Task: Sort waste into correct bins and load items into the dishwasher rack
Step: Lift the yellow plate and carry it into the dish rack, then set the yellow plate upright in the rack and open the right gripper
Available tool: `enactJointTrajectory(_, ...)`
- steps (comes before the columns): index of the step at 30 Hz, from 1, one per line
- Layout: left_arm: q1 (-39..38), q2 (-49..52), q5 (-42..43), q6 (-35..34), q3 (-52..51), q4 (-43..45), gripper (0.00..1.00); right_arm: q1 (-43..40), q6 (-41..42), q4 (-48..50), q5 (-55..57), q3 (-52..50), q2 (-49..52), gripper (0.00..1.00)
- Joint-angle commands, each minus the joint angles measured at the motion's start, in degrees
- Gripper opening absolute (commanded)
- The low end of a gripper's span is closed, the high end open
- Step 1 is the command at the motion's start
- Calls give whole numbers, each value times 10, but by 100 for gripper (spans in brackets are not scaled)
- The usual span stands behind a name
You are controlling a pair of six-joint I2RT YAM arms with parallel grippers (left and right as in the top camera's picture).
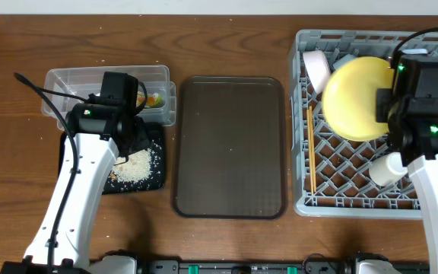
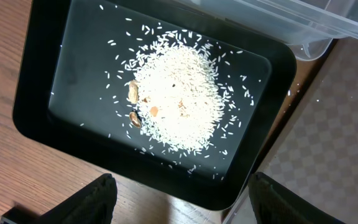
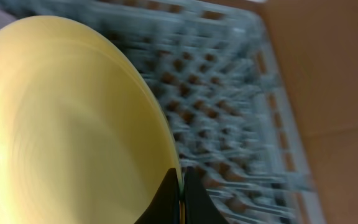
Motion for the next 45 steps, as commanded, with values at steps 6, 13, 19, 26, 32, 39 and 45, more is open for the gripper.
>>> enactJointTrajectory(6, 0, 2, -1, -1, -2, 2, 71, -8, -108, 17, 149, 2, 30, 1)
enactJointTrajectory(13, 0, 2, -1, -1, -2, 2, 71, 0, -56, 1, 149, 2, 82, 1)
enactJointTrajectory(19, 0, 2, -1, -2, -2, 2, 71, 16, 23, -20, 46, 2, 99, 4)
enactJointTrajectory(26, 0, 2, -1, -1, -2, 2, 71, 14, 115, -19, -50, 2, 87, 51)
enactJointTrajectory(32, 0, 2, -1, -1, -2, 3, 71, 2, 117, -18, -68, 8, 41, 59)
enactJointTrajectory(39, 0, 2, -1, 0, -2, 26, 80, -10, 117, -13, -334, 9, 2, 73)
enactJointTrajectory(45, 0, 2, 92, 114, -2, 26, 87, -10, 138, -73, -389, 8, 5, 90)
